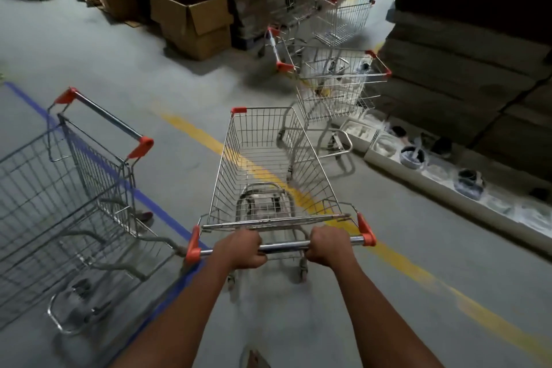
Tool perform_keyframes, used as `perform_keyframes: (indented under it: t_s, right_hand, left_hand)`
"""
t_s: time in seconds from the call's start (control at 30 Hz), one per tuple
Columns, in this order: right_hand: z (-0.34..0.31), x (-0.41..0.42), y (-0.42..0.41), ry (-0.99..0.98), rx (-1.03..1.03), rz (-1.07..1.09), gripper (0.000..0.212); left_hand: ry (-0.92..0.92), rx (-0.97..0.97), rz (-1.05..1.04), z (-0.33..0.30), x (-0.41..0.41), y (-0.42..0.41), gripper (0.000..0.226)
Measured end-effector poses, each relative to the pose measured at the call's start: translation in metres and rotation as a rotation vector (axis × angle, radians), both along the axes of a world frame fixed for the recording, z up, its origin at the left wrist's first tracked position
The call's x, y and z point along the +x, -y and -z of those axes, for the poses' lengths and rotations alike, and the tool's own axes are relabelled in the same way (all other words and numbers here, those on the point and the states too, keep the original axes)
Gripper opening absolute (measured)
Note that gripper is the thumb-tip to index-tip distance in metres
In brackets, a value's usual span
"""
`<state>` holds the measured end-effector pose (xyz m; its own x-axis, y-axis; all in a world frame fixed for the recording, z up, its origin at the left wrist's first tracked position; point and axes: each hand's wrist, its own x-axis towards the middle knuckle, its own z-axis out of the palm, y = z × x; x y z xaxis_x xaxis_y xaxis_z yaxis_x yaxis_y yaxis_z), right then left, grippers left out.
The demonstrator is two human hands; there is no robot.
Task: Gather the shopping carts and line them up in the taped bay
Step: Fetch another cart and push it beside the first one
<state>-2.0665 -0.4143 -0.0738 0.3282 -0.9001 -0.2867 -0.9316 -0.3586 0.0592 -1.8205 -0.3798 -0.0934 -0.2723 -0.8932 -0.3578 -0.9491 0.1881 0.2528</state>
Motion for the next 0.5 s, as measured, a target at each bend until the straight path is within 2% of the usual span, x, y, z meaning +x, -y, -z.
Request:
perform_keyframes:
  t_s: [0.3, 0.5]
  right_hand:
    - [0.001, 0.015, 0.133, -0.021, 0.025, -0.142, 0.031]
    - [0.007, 0.031, 0.237, -0.022, 0.029, -0.237, 0.022]
  left_hand:
    - [-0.036, 0.019, -0.111, 0.006, 0.012, 0.105, 0.038]
    - [-0.025, -0.014, -0.207, 0.012, 0.024, 0.18, 0.04]
